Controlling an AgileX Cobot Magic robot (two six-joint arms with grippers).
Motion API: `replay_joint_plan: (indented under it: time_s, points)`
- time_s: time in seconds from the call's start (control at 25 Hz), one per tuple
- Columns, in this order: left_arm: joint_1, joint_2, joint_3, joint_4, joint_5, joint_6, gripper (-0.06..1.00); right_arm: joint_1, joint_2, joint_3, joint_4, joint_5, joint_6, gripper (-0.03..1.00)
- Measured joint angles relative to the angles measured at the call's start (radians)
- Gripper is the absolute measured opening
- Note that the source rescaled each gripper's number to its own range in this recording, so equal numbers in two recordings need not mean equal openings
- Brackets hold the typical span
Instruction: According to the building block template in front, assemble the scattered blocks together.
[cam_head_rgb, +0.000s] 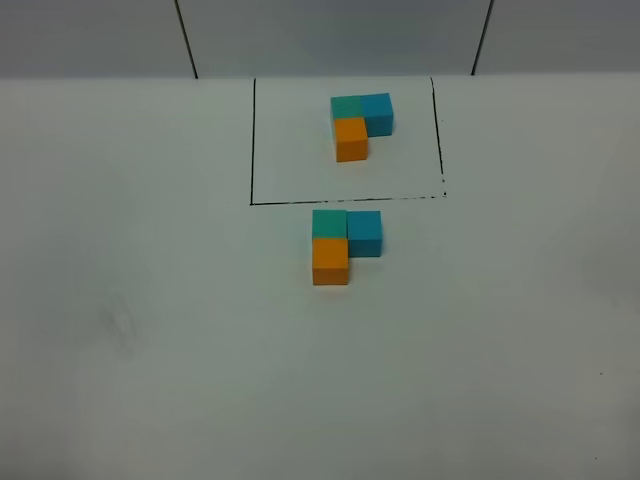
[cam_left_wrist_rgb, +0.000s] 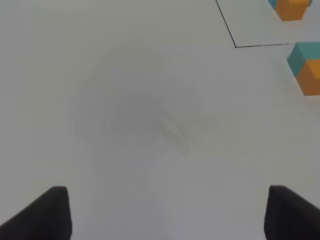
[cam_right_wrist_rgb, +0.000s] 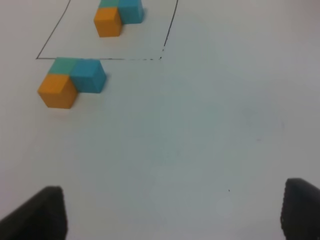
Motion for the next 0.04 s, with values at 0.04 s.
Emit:
replay_joint_plan:
  time_s: [0.04]
  points:
    - [0.0,0.0,0.0,0.0,0.0,0.0,0.72,0.0,0.0,0.0,0.0,0.0,0.0,0.73]
